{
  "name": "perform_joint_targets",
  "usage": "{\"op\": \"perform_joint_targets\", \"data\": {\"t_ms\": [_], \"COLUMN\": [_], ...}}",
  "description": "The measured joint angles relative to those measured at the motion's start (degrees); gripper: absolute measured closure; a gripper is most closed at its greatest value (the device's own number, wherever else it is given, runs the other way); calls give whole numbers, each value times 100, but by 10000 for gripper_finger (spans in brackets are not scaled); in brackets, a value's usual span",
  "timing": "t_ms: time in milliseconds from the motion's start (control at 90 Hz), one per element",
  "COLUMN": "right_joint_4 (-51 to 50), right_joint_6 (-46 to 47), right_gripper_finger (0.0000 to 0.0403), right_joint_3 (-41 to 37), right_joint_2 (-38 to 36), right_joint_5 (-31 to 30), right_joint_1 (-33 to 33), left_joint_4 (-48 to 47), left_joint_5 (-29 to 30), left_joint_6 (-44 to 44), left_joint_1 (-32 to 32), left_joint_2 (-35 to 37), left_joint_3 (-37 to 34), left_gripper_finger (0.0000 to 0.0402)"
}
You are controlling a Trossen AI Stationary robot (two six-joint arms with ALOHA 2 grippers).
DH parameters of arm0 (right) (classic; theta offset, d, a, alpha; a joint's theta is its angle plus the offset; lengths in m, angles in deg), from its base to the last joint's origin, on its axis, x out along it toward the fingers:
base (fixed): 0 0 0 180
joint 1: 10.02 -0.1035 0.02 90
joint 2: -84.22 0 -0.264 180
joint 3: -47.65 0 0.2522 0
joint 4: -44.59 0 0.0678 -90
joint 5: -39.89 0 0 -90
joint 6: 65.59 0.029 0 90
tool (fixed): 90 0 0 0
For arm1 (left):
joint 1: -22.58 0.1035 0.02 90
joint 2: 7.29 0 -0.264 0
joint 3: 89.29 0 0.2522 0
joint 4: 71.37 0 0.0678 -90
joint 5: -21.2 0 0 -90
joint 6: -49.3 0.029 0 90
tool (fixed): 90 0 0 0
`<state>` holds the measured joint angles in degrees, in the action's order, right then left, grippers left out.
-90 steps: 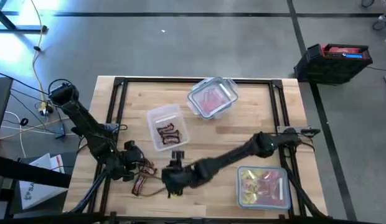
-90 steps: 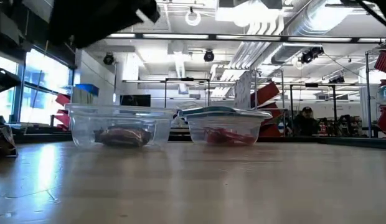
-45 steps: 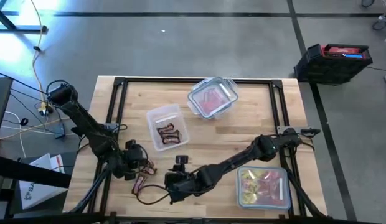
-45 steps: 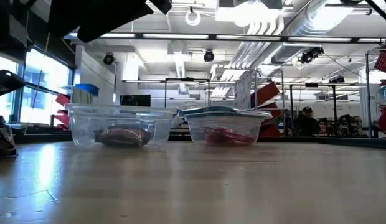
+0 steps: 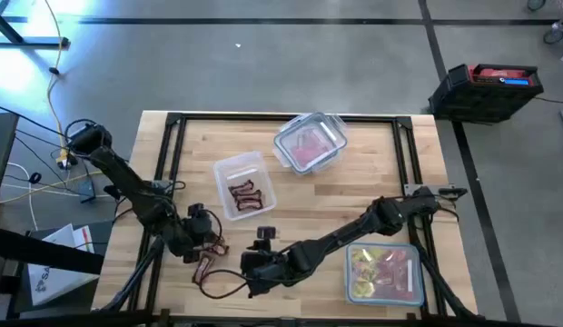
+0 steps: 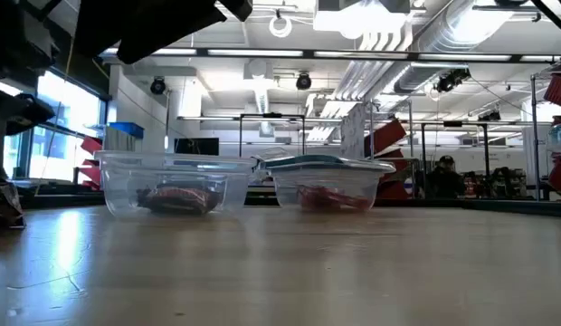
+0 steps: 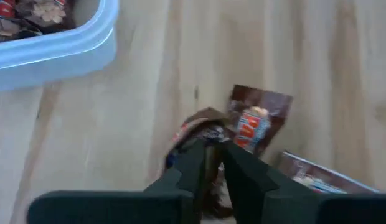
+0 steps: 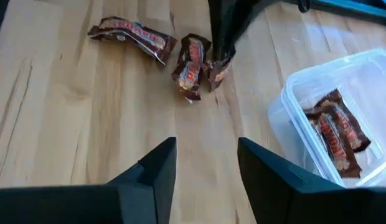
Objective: Sort candy
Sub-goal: Put the brown chocolate bar into the transparent bin
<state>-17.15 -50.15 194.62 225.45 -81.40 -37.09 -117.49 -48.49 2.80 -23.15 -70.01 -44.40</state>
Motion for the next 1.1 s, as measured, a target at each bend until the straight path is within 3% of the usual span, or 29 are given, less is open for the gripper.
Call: {"op": "perform_joint_targets", "data": {"t_ms": [78, 211, 378, 678, 1100], "right_joint_4": [-47, -46, -81, -112, -74], "right_joint_6": [18, 46, 112, 125, 137], "right_gripper_finger": [263, 263, 263, 263, 263], "right_joint_3": [0, 0, 0, 0, 0], "right_joint_2": [2, 2, 2, 2, 2], "right_joint_5": [0, 0, 0, 0, 0], "right_joint_1": [-2, -4, -9, -58, -85], "left_joint_4": [-647, -961, -1211, -1432, -1110], "left_joint_5": [11, -27, -400, -134, -444], "left_joint_6": [-32, -99, -314, -273, -174], "left_joint_1": [-22, -47, -48, 19, 632], "left_joint_2": [0, 0, -70, -428, -1253], "left_joint_3": [385, 729, 711, 707, 536], "left_gripper_finger": [397, 373, 318, 220, 208]}}
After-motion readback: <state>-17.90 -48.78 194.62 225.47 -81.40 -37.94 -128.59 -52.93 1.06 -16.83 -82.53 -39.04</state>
